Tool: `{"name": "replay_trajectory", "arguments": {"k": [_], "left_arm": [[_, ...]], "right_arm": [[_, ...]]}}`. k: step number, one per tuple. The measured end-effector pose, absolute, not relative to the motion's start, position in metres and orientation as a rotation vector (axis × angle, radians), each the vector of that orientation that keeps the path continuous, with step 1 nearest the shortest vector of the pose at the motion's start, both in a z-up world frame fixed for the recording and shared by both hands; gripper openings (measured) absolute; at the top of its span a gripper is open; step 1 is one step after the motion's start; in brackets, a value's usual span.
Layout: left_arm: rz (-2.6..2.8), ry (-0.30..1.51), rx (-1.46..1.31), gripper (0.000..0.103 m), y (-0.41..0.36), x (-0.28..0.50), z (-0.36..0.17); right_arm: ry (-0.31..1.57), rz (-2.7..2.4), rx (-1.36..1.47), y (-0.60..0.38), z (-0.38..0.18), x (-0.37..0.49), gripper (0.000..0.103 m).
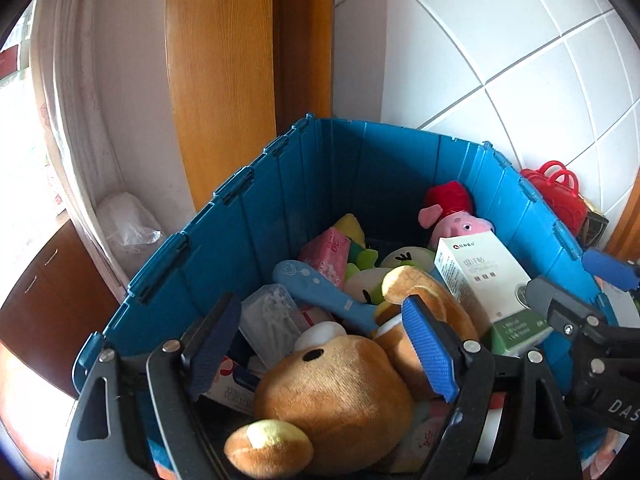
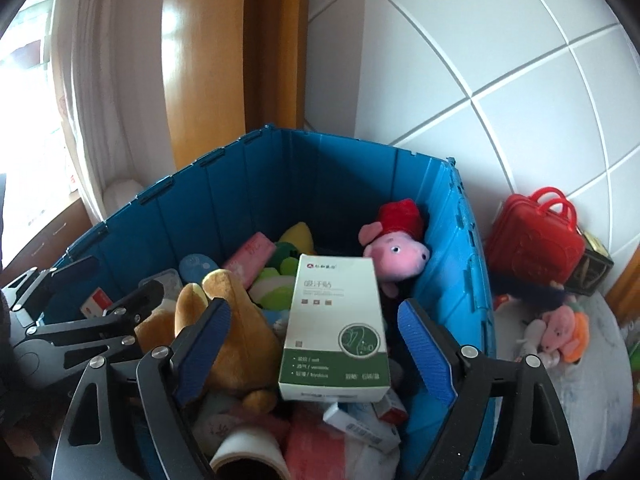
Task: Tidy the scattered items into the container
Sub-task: 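Open both tools to drop the case and box into the crate, then move both tools back toward the medicine bottle and Peppa Pig plush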
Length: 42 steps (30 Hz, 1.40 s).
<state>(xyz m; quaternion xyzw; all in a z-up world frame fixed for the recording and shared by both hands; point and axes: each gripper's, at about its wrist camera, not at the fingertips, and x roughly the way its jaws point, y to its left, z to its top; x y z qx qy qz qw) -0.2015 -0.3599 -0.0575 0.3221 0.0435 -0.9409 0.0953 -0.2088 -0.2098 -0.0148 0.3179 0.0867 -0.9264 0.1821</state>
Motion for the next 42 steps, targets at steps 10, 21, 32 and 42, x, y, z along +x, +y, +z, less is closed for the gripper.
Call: {"name": "replay_trajectory", "arguments": {"k": [10,21,32,42], "left_arm": [[-2.907,0.118,0.747,0.096,-0.309,-0.146,-0.03],[-3.092,0.062,0.608,0.096,-0.17,-0.105,0.003],[-3.161,0.021,0.768,0.096,0.039,-0.107,-0.024],[-3.128,-0.09,0.997,0.096,0.14,-0.143,-0.074]], "right_arm": [[0.173,-2.676,0.785,-0.144,0.003,-0.157,0.098],[0.012,-2.822,0.691,0.007,0.016,-0.11,0.1],[-0.166,-3.008,0.79,0.25,-0.025,-0.07,0.101],[-0.293,-3.033,0.96,0.367,-0.066,-0.087,0.101]]}}
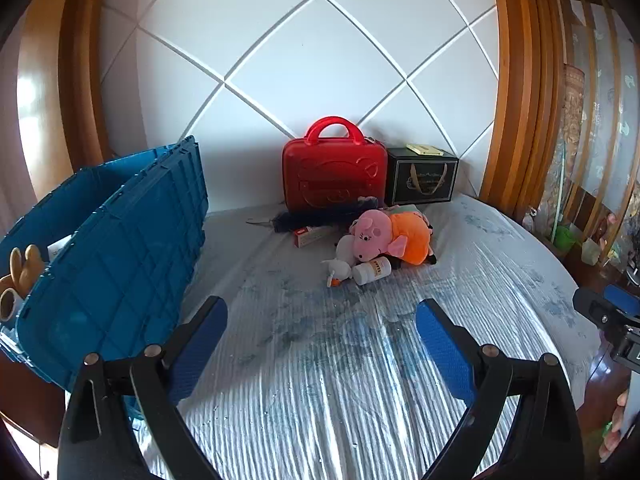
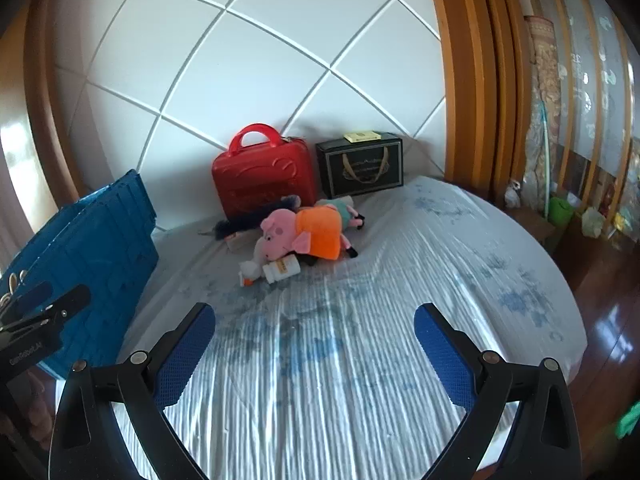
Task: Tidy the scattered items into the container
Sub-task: 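Move both tools back toward the medicine bottle and Peppa Pig plush, then grasp the white medicine bottle with the left tool while the right tool grasps the Peppa Pig plush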
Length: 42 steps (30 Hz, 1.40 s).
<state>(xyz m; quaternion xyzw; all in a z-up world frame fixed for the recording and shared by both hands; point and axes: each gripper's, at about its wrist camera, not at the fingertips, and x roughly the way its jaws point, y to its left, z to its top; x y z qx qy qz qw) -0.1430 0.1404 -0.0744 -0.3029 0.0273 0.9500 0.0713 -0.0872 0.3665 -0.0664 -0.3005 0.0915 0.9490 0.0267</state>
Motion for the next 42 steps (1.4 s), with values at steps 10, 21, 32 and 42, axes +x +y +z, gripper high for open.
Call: {"name": "replay_trajectory", "arguments": {"k": [10,21,32,42], "left_arm": [[2.807,0.032,-1.024,0.096,0.158,-0.239,-0.121],[2.756,-0.064,-1.221,0.096,0.196,-0.335,-0.196],[2.721,-0.17,-1.429,0.096,0.277,-0.419,-0.289],[2.758,-0.161,-1.56,0.093,0.298,-0.473,-0.355]], "right_arm": [[0.203,2.881,-1.058,0.393,-0.095,-0.167,0.101],[0.171,2.877,-1.253,0.423,-0.147,-0.283,0.101],[0.115,2.895,-1.5,0.465,-0.228,-0.384,0.101],[0.17,2.898,-1.594,0.486,-0.28,-0.44,0.101]]}}
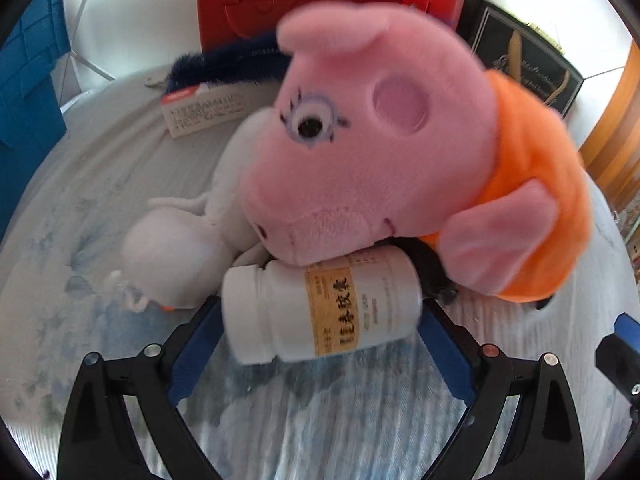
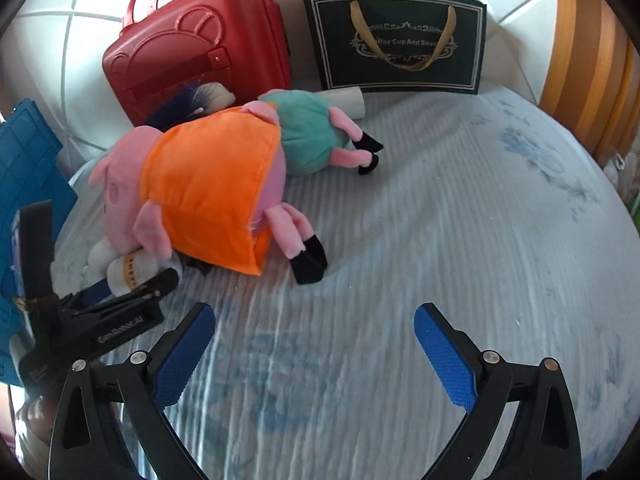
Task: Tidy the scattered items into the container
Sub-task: 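Grasp the white medicine bottle with the left tool while the right tool grasps the Peppa Pig plush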
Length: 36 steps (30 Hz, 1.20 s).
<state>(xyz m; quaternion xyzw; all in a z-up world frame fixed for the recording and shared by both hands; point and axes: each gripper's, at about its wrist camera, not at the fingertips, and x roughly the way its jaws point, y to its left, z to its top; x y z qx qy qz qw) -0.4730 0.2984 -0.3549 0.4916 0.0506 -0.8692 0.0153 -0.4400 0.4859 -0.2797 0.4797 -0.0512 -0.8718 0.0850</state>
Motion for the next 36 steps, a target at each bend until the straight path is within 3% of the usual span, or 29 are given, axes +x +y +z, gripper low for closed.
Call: {"name": "replay_trajectory", "arguments": {"k": [1,12,18,25,26,28,36], "left_arm": [[-2.708,0.138,1.507,0.084,0.298,-0.471,-0.355],[-2.773,0.066,1.266,0.081,0.265,-0.446,-0.291],[-2.777,0.071,1.242,0.081,0.262,-0.457,-0.291],[-2.746,0.097,1.275,0.08,0.257,-0.478,-0.309],[-2.752,0.083,1.27,0.08,0.258,-0.477,-0.308],[-2.765,0.077,1.265,0.08,0.261,-0.473,-0.306],[-2.825,0.074,1.156,0.08,0.265,-0.434,-0.266]], "right_arm": [[-0.152,-2.591,1.422,0.484,-0.282,-0.444,0.101],[-0.114,-2.494,1.307,0.426,-0.281,-0.475,0.101],[0.0,-2.502,1.298,0.402,-0.287,-0.501,0.102],[-0.052,-2.479,1.289,0.397,-0.307,-0.518,0.102],[-0.052,-2.482,1.283,0.397,-0.307,-0.517,0.099],[-0.049,-2.493,1.273,0.397,-0.304,-0.514,0.084],[-0.104,-2.529,1.165,0.413,-0.263,-0.472,0.062]]}}
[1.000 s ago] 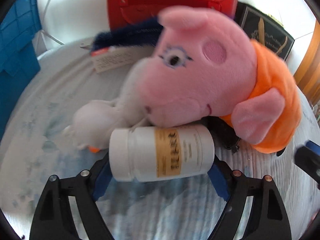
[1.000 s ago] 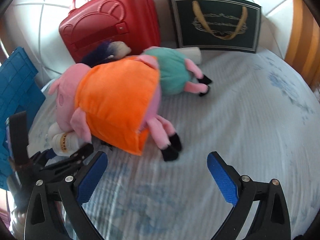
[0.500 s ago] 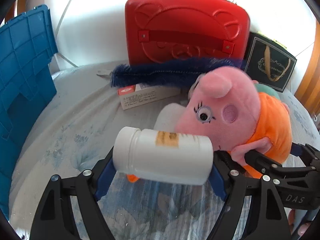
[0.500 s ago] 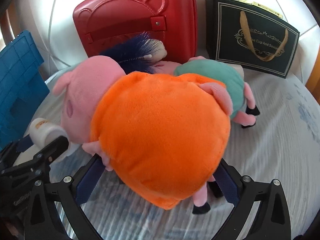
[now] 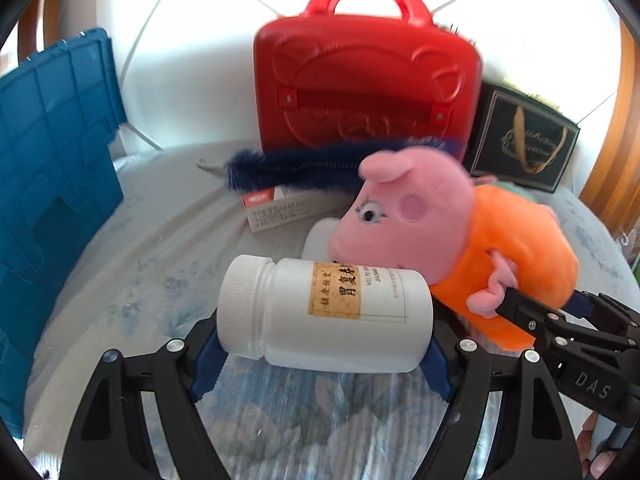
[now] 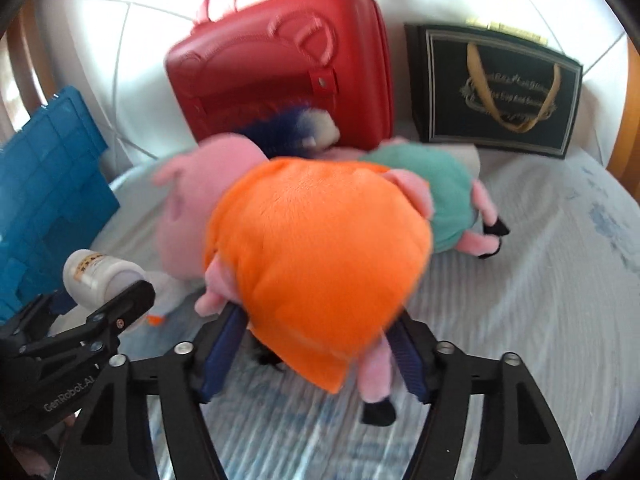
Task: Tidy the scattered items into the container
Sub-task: 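Grasp the white medicine bottle with the left tool while the right tool grasps the Peppa Pig plush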
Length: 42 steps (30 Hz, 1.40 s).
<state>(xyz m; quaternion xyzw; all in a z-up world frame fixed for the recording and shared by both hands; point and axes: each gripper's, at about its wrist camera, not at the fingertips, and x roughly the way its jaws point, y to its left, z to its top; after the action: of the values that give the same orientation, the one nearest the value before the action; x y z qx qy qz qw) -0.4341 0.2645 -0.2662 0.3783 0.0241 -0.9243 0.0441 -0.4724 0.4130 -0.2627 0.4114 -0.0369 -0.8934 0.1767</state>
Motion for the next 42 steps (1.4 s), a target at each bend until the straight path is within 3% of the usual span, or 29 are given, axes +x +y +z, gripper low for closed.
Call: {"name": "replay_trajectory", "arguments": {"k": [2,5,7,10,12,16,21,30,33,35,42], "left_arm": [[-2.835,0.076,1.135,0.08,0.264,-0.424,-0.256],[-2.844,0.078,1.117,0.08,0.263,-0.41,-0.248],[-2.842,0.076,1.114,0.08,0.261,-0.401,-0.246],[-2.822,0.079,1.127,0.08,0.257,-0.391,-0.247],[-2.806,0.088,1.142,0.08,0.252,-0.387,-0.25],[-2.794,0.113,1.15,0.08,0.248,-0.385,-0.251],[-2.795,0.124,1.13,0.08,0.247,-0.4,-0.241],[-2.754,0.09,1.142,0.08,0.225,-0.467,-0.258],[-2.749,0.089,1.185,0.08,0.221,-0.483,-0.277],[-2.754,0.087,1.206,0.08,0.221,-0.489,-0.286],[-2.768,0.109,1.17,0.08,0.221,-0.488,-0.282]], "right_arm": [[-0.107,-2.532,1.139,0.414,-0.25,-0.462,0.048],[-0.103,-2.513,1.134,0.412,-0.238,-0.447,0.037],[-0.132,-2.443,1.179,0.413,-0.241,-0.438,0.024],[-0.108,-2.338,1.249,0.401,-0.248,-0.424,0.024],[-0.074,-2.345,1.267,0.397,-0.252,-0.415,0.029],[-0.021,-2.431,1.246,0.399,-0.241,-0.414,0.07],[0.085,-2.495,1.17,0.391,-0.212,-0.429,0.083],[0.431,-2.442,1.223,0.334,-0.226,-0.498,0.09],[0.495,-2.39,1.281,0.318,-0.255,-0.52,0.103],[0.565,-2.407,1.297,0.311,-0.271,-0.527,0.103],[0.36,-2.45,1.266,0.329,-0.266,-0.53,0.082]]}}
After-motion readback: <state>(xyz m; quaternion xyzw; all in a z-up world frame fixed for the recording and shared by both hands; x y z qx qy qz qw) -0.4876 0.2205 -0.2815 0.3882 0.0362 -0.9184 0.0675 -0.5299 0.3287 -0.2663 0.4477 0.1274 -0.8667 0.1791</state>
